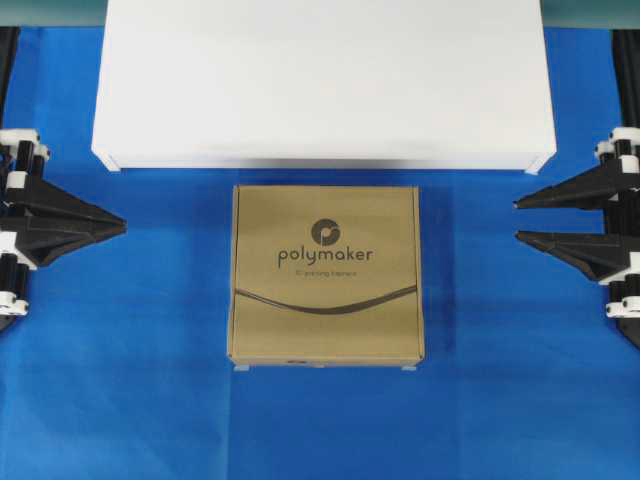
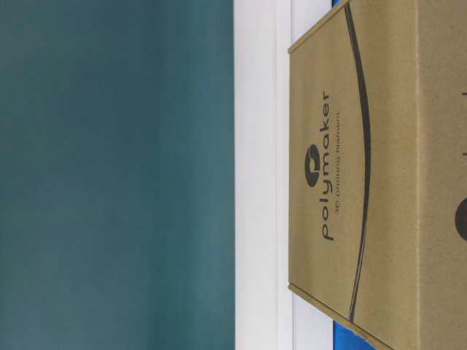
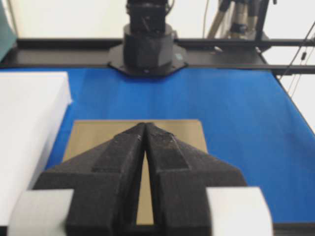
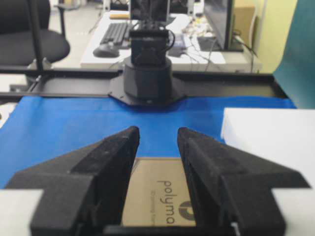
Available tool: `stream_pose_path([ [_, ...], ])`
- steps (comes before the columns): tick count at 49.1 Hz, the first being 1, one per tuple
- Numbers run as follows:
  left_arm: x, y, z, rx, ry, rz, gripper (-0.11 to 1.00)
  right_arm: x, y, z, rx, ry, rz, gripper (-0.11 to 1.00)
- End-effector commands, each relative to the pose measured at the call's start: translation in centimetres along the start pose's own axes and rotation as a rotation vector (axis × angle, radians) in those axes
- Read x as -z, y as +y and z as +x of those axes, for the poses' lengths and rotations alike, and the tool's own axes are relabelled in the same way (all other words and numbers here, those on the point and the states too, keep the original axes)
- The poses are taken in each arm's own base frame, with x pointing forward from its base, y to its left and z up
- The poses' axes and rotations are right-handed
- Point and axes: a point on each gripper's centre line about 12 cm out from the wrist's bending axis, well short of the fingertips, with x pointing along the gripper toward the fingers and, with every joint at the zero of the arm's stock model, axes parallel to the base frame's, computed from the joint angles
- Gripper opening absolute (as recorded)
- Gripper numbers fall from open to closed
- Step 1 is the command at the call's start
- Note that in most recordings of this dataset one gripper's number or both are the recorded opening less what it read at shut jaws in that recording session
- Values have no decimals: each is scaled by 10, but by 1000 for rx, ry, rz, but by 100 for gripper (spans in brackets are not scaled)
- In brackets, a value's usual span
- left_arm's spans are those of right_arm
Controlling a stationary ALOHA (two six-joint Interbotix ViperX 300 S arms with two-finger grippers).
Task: Place the cardboard box on the stand after clamping it between your arms.
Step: 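Move both grippers inward toward the left and right sides of the box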
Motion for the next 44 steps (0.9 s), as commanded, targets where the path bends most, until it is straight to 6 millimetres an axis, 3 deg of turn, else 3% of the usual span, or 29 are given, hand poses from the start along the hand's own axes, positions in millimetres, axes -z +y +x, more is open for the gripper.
stream_pose_path([
  [1, -5, -1, 6, 8, 19, 19, 5, -5, -2, 1, 8, -14, 19, 14],
  [13, 8, 1, 20, -4, 262, -12, 0, 15, -3, 1, 30, 313, 115, -3],
  [31, 30, 3, 46, -19, 698, 8, 0, 49, -4, -7, 64, 848, 151, -2],
  [44, 48, 4, 55, -23, 883, 16, 0, 77, -5, -3, 76, 1075, 138, -1],
])
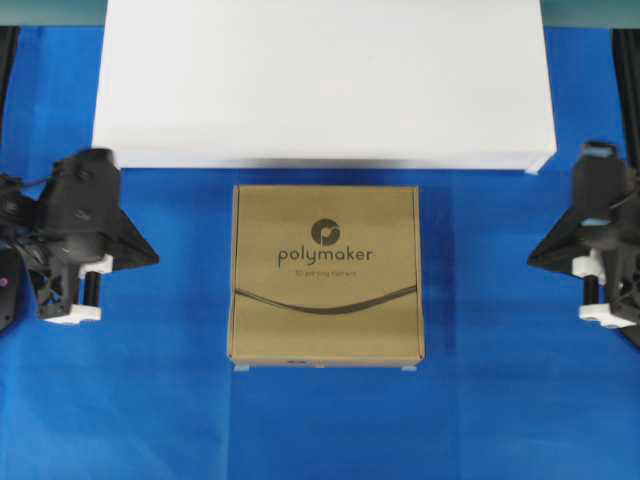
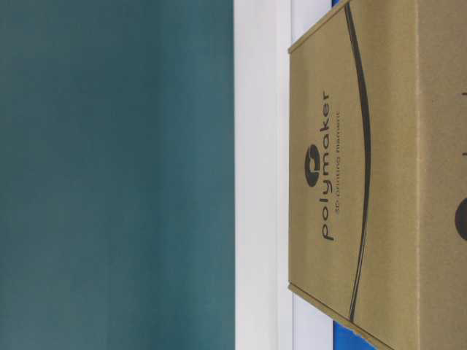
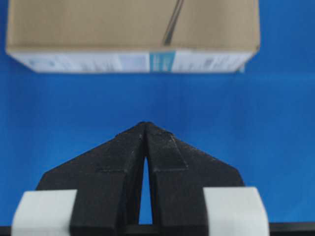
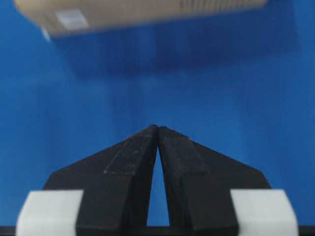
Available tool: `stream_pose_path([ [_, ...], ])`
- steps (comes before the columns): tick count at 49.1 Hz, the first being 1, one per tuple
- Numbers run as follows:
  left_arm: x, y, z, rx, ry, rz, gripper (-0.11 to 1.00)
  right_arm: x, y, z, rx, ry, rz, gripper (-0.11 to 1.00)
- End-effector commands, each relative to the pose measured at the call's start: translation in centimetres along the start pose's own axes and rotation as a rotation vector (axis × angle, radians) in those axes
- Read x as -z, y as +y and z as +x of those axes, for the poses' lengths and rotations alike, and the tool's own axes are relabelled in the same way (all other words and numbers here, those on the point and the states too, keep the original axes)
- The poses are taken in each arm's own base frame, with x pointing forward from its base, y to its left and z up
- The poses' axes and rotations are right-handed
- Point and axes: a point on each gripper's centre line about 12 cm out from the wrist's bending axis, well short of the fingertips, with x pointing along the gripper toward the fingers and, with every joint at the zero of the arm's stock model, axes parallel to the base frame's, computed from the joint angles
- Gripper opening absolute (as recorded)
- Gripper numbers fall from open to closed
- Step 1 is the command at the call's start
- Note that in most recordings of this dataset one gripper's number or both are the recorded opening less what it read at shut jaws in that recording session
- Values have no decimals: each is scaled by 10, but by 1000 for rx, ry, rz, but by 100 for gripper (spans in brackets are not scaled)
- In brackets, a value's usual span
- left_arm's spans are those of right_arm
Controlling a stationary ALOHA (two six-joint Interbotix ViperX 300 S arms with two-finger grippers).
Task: Place the cardboard box on the stand after clamping it between your arms.
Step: 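Move both grippers inward toward the left and right sides of the box, then press both grippers against the box sides, clamping it between them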
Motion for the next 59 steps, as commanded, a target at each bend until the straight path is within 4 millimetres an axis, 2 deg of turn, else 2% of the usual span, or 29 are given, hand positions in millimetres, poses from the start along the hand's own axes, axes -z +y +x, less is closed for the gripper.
stream_pose_path([
  [1, -12, 0, -2, -2, -8, 6, 0, -10, 0, 1, 4, 10, 8, 0],
  [8, -10, 1, 6, -6, 32, 11, 0, -12, -2, 11, 18, 57, 15, 8],
  [12, -7, 0, 12, -6, 55, 18, 6, -13, -4, 15, 25, 73, 21, 19],
  [15, -5, 0, 17, -5, 70, 17, 20, -14, -6, 19, 30, 83, 24, 32],
  [23, 2, 1, 31, -8, 92, 3, 70, -11, -7, 29, 34, 113, 27, 79],
  [28, 7, 0, 43, -4, 104, 12, 88, -4, -8, 39, 40, 159, 17, 97],
  [34, 12, 0, 59, -2, 114, 15, 87, 0, -9, 52, 45, 177, 6, 99],
  [44, 18, -1, 84, 3, 155, 24, 88, -7, -10, 80, 46, 157, 2, 99],
  [59, 13, 2, 108, 0, 134, 28, 88, -33, -9, 119, 47, 170, 1, 99],
])
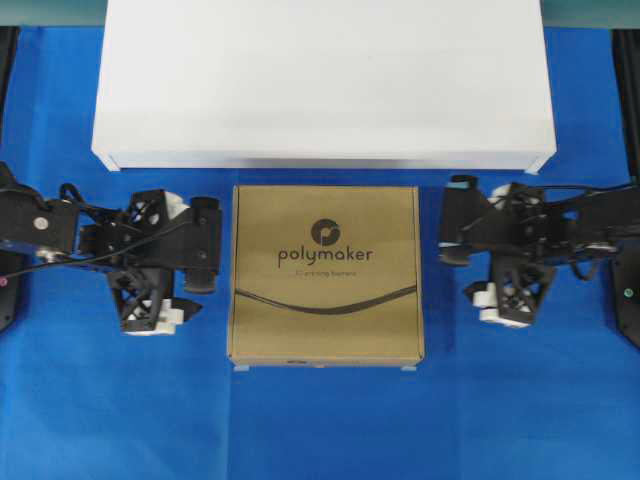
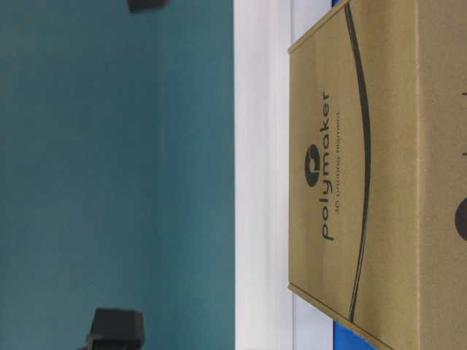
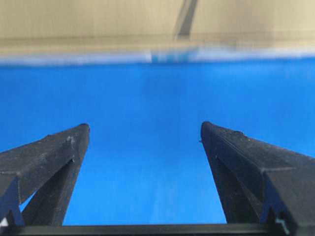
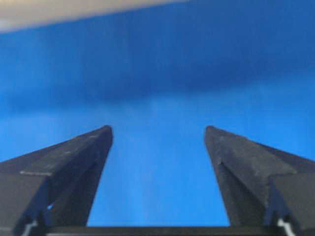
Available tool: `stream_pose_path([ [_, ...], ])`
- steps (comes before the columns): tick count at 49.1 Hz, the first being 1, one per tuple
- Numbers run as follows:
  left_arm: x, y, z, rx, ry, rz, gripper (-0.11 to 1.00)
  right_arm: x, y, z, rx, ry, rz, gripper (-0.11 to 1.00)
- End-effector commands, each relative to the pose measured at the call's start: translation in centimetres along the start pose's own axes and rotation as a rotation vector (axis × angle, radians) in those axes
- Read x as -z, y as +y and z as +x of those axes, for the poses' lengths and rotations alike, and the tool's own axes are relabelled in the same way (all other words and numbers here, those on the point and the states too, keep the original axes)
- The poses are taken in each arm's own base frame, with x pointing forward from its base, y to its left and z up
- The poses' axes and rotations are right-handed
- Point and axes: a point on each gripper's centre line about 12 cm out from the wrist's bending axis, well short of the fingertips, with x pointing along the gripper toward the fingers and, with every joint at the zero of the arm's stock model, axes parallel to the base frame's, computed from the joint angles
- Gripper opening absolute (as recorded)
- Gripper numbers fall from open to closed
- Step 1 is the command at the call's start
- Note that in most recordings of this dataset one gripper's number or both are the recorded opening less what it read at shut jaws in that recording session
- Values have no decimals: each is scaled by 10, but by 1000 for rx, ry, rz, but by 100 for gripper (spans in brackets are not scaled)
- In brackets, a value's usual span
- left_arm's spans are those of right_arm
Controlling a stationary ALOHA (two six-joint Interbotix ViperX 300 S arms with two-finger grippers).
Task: Place the cardboard box on the stand after clamping it between your arms.
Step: 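Press both grippers against the box sides, clamping it between them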
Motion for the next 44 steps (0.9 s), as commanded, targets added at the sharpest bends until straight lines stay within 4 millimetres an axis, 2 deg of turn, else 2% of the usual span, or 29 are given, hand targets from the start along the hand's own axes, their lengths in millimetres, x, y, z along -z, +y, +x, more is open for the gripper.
stream_pose_path([
  [1, -11, 3, 1, -5, -38, -2, 88, -17, 1, 3, -2, -29, -8, 99],
  [28, -34, 14, 27, -22, -49, -26, 88, -57, 7, 28, -7, -82, -45, 99],
  [44, -38, 17, 27, -27, -57, -33, 88, -60, 5, 28, -4, -87, -44, 99],
])
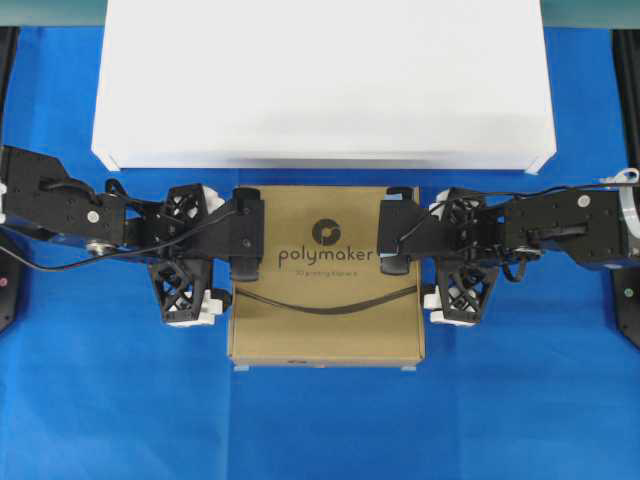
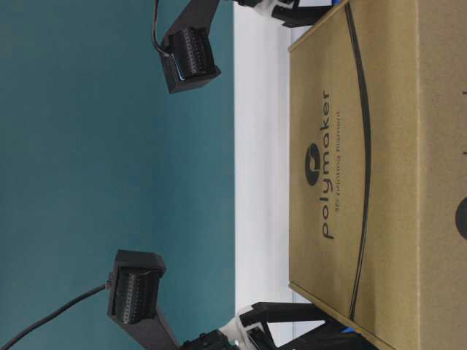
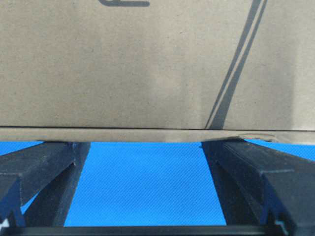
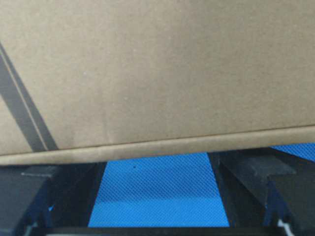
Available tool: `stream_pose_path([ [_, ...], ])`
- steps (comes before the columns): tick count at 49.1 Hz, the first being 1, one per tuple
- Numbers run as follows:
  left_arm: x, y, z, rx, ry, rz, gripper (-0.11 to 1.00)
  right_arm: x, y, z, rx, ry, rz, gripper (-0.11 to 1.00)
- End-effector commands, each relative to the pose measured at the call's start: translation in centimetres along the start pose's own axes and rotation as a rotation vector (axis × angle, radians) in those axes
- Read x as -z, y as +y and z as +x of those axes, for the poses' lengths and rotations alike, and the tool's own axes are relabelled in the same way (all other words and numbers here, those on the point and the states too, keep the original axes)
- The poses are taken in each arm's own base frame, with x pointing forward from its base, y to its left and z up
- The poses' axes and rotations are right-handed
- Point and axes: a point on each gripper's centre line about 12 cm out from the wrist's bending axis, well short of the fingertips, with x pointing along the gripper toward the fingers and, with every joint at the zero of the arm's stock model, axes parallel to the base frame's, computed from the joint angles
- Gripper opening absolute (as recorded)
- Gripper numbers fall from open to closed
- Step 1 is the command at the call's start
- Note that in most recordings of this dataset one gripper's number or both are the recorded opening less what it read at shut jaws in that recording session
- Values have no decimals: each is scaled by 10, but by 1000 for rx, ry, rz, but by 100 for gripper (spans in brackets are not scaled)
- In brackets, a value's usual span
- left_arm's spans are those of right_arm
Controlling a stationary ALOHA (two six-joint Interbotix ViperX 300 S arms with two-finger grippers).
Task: Place the cardboard box on the stand after clamping it between your arms.
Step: 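Press both grippers against the box sides, clamping it between them, then lift the clamped box and carry it back onto the white stand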
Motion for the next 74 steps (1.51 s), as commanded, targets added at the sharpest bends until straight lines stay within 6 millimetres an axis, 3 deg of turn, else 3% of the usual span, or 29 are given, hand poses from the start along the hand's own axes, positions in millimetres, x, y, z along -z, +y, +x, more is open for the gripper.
stream_pose_path([
  [1, -13, 3, -2, -6, -40, -7, 88, -24, 1, -9, -4, -83, 9, 99],
  [11, -19, 4, -12, -9, -61, -13, 88, -32, 0, -17, -5, -106, 13, 99],
  [20, -38, 6, -36, -14, -87, -18, 88, -50, 2, -44, -8, -153, 11, 99],
  [27, -56, 7, -60, -18, -93, -19, 88, -63, 2, -74, -9, -153, 10, 99],
  [34, -86, 9, -97, -24, -147, -15, 88, -71, 3, -104, -9, -132, 7, 99],
  [44, -116, 11, -137, -30, -208, -21, 88, -78, 4, -133, -10, -139, 5, 99],
  [74, -127, 12, -149, -33, -200, -22, 88, -90, 3, -158, -9, -146, 7, 99],
])
